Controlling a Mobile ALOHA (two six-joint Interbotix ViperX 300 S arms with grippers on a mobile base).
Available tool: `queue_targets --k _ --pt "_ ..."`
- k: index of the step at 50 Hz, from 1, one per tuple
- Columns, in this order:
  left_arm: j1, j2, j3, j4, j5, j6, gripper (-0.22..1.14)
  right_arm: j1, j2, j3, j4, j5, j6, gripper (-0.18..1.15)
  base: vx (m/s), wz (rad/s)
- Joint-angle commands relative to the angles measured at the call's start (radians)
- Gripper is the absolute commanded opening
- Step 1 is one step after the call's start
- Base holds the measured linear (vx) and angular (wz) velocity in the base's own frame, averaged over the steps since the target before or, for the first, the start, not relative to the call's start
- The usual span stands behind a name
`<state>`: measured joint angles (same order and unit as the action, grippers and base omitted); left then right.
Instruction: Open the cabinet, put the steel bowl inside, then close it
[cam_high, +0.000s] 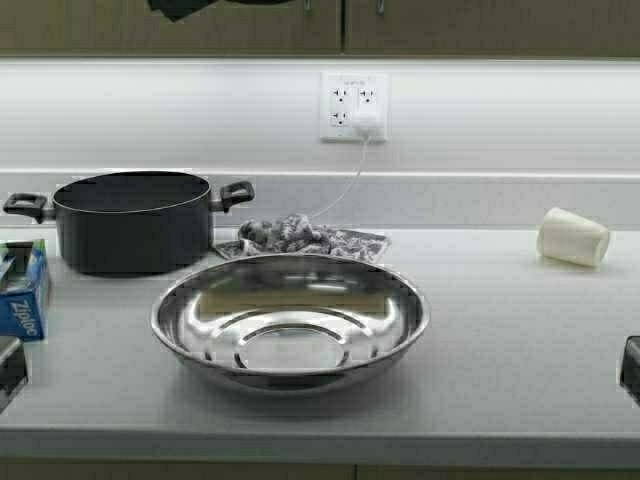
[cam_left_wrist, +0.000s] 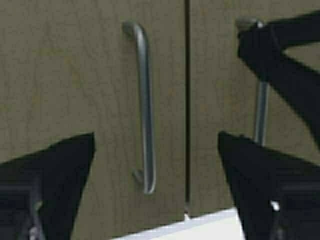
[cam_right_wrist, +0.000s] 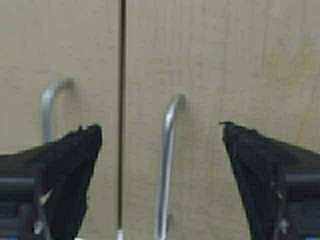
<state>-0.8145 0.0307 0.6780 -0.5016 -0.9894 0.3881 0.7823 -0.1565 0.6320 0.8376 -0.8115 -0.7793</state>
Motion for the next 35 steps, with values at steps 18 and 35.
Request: queue_targets --k 18,35 --pt "0.000 0.138 -0.186 -0.101 -0.092 0.002 1.00 -0.003 0.150 -0.164 0.141 -0.089 -0.032 1.01 0.00 0.00" --pt "0.000 0.155 -0.212 -0.221 -0.080 0.006 0.03 -0.005 0.209 -0.221 0.160 -0.114 -0.032 0.02 -0.02 -0.01"
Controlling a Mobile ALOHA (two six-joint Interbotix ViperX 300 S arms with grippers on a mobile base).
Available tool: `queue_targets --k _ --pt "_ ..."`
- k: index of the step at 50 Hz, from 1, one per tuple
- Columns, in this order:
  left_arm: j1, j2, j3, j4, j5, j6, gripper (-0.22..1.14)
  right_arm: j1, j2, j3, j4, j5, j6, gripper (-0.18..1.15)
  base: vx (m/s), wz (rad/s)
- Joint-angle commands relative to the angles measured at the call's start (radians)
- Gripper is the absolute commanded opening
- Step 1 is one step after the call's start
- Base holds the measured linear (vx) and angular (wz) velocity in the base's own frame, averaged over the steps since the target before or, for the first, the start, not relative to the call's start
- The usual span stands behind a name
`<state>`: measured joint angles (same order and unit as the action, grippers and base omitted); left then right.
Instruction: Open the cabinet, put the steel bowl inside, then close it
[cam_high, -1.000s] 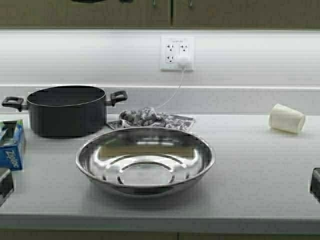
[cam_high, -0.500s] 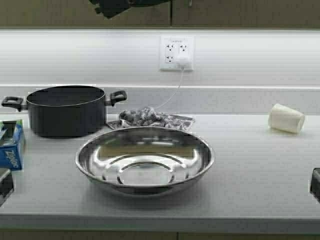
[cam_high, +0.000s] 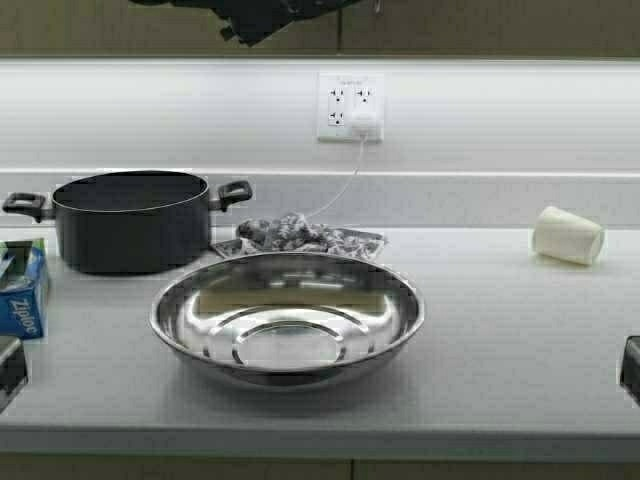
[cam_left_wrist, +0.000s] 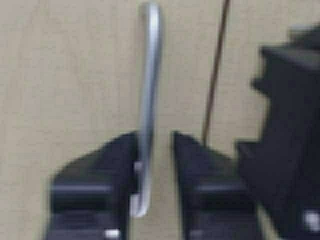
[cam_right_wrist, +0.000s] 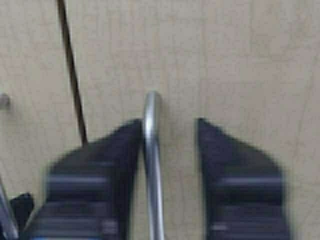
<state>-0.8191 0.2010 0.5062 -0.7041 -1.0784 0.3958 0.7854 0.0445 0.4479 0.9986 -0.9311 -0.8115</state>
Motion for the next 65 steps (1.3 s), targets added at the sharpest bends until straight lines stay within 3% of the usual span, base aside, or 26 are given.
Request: queue_targets --k 1,4,10,20,33,45,65 --pt "0.005 -0.015 -0.041 -0.018 0.012 0.002 -0.04 -0.008 0.009 -0.037 0.000 0.006 0.002 -0.04 -0.02 -0.02" --pt "0.005 -0.018 -0.035 -0.018 0.025 0.003 -0.09 -0.006 0.005 -0.032 0.000 0.008 0.002 -0.06 -0.02 -0.01" --pt "0.005 -0.071 0.020 -0.008 0.055 0.006 0.07 0.003 -0.028 0.009 0.000 0.018 -0.002 0.10 -0.03 -0.01" --pt "0.011 -0.219 0.141 0.003 0.155 0.025 0.04 0.014 -0.166 0.158 0.000 0.091 -0.003 0.06 -0.03 -0.02" --pt "0.075 -0.423 0.279 0.011 0.383 0.133 0.04 -0.014 -0.334 0.264 0.000 0.342 -0.031 0.06 -0.04 -0.02" --pt "0.267 -0.658 0.356 0.117 0.764 0.156 0.04 -0.175 -0.503 0.330 -0.032 0.635 -0.040 0.06 -0.08 -0.05" --pt "0.443 -0.769 0.373 0.195 0.948 0.160 0.03 -0.426 -0.620 0.377 -0.164 0.894 -0.032 0.06 -0.16 -0.02"
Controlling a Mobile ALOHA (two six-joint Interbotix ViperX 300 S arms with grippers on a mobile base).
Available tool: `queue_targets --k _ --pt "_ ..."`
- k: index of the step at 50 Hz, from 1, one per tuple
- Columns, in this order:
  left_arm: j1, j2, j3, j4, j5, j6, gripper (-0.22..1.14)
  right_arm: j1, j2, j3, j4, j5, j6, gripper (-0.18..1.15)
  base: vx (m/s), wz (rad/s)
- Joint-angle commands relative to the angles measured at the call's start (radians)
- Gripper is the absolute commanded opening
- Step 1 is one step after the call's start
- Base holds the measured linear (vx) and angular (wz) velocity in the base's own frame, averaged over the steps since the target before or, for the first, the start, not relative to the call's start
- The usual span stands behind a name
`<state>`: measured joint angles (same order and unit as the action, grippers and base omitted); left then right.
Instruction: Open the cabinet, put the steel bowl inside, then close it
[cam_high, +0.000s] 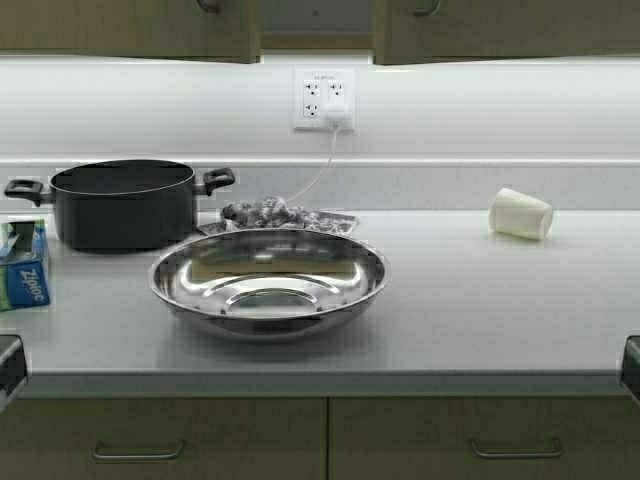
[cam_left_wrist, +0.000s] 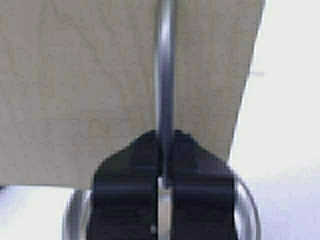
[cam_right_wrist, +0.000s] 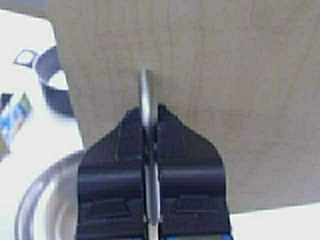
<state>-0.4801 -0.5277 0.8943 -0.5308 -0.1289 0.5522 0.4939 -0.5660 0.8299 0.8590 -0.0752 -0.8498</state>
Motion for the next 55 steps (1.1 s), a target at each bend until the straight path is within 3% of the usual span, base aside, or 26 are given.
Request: queue_targets --k 1,6,9,12,13,16,18,20,23,30,34,37,39,41,44,47,51,55 --pt "0.112 -0.040 -0.017 0.023 -0.003 0.002 0.03 -0.144 -0.008 -0.006 -0.029 0.043 0.008 0.06 -0.16 0.03" --pt "0.126 -0.038 -0.014 0.032 -0.020 0.017 0.07 -0.169 -0.005 -0.021 -0.040 0.057 0.020 0.12 -0.15 0.03" --pt "0.126 -0.040 -0.008 0.061 -0.002 0.014 0.19 -0.173 -0.015 -0.018 -0.048 0.103 0.028 0.28 -0.14 0.04" --pt "0.126 -0.049 0.000 0.092 0.034 0.012 0.43 -0.187 -0.037 -0.017 -0.060 0.183 0.034 0.56 -0.13 0.05" --pt "0.126 -0.055 0.002 0.098 0.046 0.005 0.52 -0.198 -0.049 -0.014 -0.061 0.215 0.037 0.72 -0.13 0.06" --pt "0.126 -0.081 0.017 0.100 0.069 -0.012 0.84 -0.222 -0.087 0.002 -0.066 0.268 0.052 0.99 -0.12 0.04" --pt "0.126 -0.106 0.035 0.098 0.072 -0.025 1.04 -0.239 -0.115 0.015 -0.069 0.282 0.067 1.09 -0.12 0.01" --pt "0.126 -0.135 0.061 0.098 0.072 -0.034 1.12 -0.261 -0.143 0.032 -0.074 0.295 0.078 1.09 -0.11 0.00" --pt "0.126 -0.189 0.097 0.100 0.077 -0.040 1.06 -0.284 -0.190 0.054 -0.101 0.322 0.094 1.04 -0.11 -0.01" --pt "0.126 -0.347 0.144 0.098 0.196 -0.051 0.71 -0.299 -0.311 0.083 -0.192 0.477 0.133 0.91 -0.10 0.01" --pt "0.126 -0.423 0.135 0.097 0.319 -0.054 0.31 -0.298 -0.373 0.084 -0.193 0.589 0.209 0.73 -0.09 0.02" --pt "0.121 -0.477 0.132 0.084 0.388 -0.055 -0.03 -0.295 -0.403 0.084 -0.193 0.647 0.276 0.50 -0.08 0.01" --pt "0.115 -0.505 0.132 0.071 0.397 -0.063 -0.16 -0.285 -0.416 0.083 -0.193 0.655 0.307 0.31 -0.06 -0.04" --pt "0.104 -0.518 0.129 0.048 0.396 -0.071 -0.14 -0.270 -0.419 0.081 -0.195 0.644 0.319 0.12 -0.05 -0.08" --pt "0.078 -0.518 0.121 0.028 0.382 -0.083 0.00 -0.236 -0.410 0.078 -0.195 0.592 0.308 -0.07 -0.04 -0.10" --pt "0.048 -0.491 0.114 0.026 0.345 -0.089 0.10 -0.186 -0.383 0.067 -0.195 0.511 0.295 -0.03 -0.05 -0.10" --pt "-0.006 -0.413 0.103 0.023 0.275 -0.097 0.06 -0.107 -0.327 0.048 -0.196 0.446 0.285 0.09 -0.07 -0.05" --pt "-0.067 -0.313 0.086 0.025 0.179 -0.101 0.02 -0.032 -0.247 0.023 -0.206 0.388 0.279 0.08 -0.08 -0.03"
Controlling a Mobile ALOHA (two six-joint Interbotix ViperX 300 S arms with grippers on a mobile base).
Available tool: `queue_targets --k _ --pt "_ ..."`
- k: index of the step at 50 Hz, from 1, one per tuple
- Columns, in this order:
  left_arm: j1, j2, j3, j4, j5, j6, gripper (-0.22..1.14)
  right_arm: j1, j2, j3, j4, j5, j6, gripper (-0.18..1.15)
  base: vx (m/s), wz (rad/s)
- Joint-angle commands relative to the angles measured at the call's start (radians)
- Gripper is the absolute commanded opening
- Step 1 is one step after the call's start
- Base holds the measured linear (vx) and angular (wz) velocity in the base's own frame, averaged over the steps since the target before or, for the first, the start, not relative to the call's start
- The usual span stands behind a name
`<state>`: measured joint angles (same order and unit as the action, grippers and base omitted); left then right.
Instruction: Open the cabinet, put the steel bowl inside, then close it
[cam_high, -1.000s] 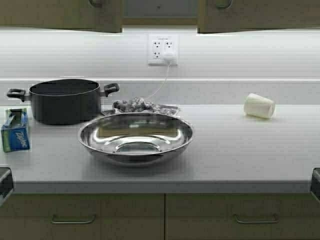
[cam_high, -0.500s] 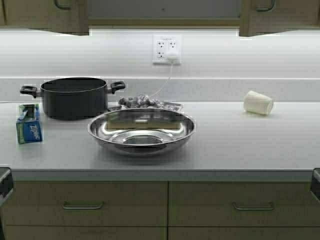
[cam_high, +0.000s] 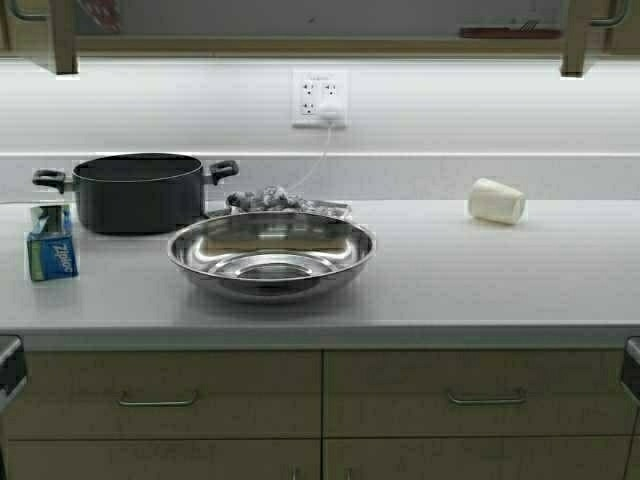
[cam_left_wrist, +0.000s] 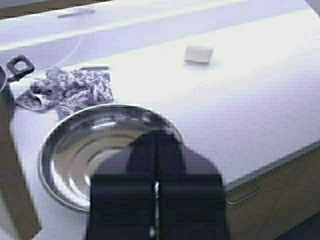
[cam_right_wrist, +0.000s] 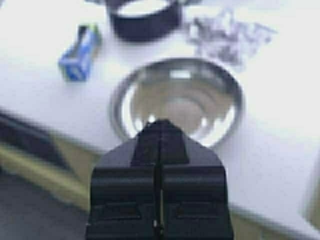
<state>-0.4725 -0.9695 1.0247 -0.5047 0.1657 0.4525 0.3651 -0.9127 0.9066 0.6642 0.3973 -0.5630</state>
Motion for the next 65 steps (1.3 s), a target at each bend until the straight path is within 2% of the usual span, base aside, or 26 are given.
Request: queue_targets --k 1,7,12,24,30,33,38,43,46,49,51,56,65 --pt "-0.086 0.153 -0.049 -0.002 -0.143 -0.002 0.03 0.107 0.123 -0.063 -0.014 -0.101 -0.008 0.07 -0.07 -0.02" --pt "-0.098 0.301 -0.081 -0.002 -0.334 0.000 0.03 0.114 0.244 -0.106 -0.049 -0.199 -0.008 0.06 -0.07 -0.03" --pt "-0.032 0.379 -0.101 -0.002 -0.425 -0.005 0.03 0.044 0.304 -0.115 -0.114 -0.273 0.000 0.06 -0.06 0.01" --pt "0.183 0.477 -0.172 0.003 -0.433 -0.005 0.04 -0.184 0.360 -0.138 -0.135 -0.288 0.018 0.06 -0.04 0.04" --pt "0.196 0.505 -0.193 0.021 -0.430 -0.006 0.04 -0.192 0.370 -0.137 -0.133 -0.288 0.021 0.08 -0.02 0.04" --pt "0.196 0.514 -0.189 0.023 -0.434 -0.012 0.06 -0.178 0.371 -0.130 -0.130 -0.275 0.034 0.17 -0.01 0.03" --pt "0.173 0.509 -0.152 0.026 -0.446 -0.032 0.26 -0.127 0.370 -0.106 -0.118 -0.252 0.074 0.50 -0.01 0.02" --pt "0.143 0.494 -0.103 0.028 -0.486 -0.054 0.60 -0.072 0.374 -0.075 -0.112 -0.249 0.133 0.89 0.00 0.01" --pt "0.107 0.488 -0.067 0.031 -0.515 -0.072 0.82 -0.031 0.374 -0.054 -0.095 -0.261 0.181 1.03 0.00 0.00" --pt "0.066 0.482 -0.034 0.040 -0.528 -0.091 1.00 0.018 0.376 -0.023 -0.067 -0.301 0.224 1.04 0.00 0.00" --pt "0.040 0.482 -0.011 0.054 -0.532 -0.106 1.05 0.058 0.380 0.002 -0.058 -0.344 0.249 1.04 0.00 0.00" --pt "-0.002 0.495 0.052 0.074 -0.560 -0.158 1.02 0.143 0.414 0.067 -0.057 -0.480 0.296 1.03 0.00 0.00" --pt "-0.005 0.575 0.181 0.098 -0.746 -0.305 1.03 0.198 0.563 0.164 -0.063 -0.683 0.408 1.03 0.00 0.00"
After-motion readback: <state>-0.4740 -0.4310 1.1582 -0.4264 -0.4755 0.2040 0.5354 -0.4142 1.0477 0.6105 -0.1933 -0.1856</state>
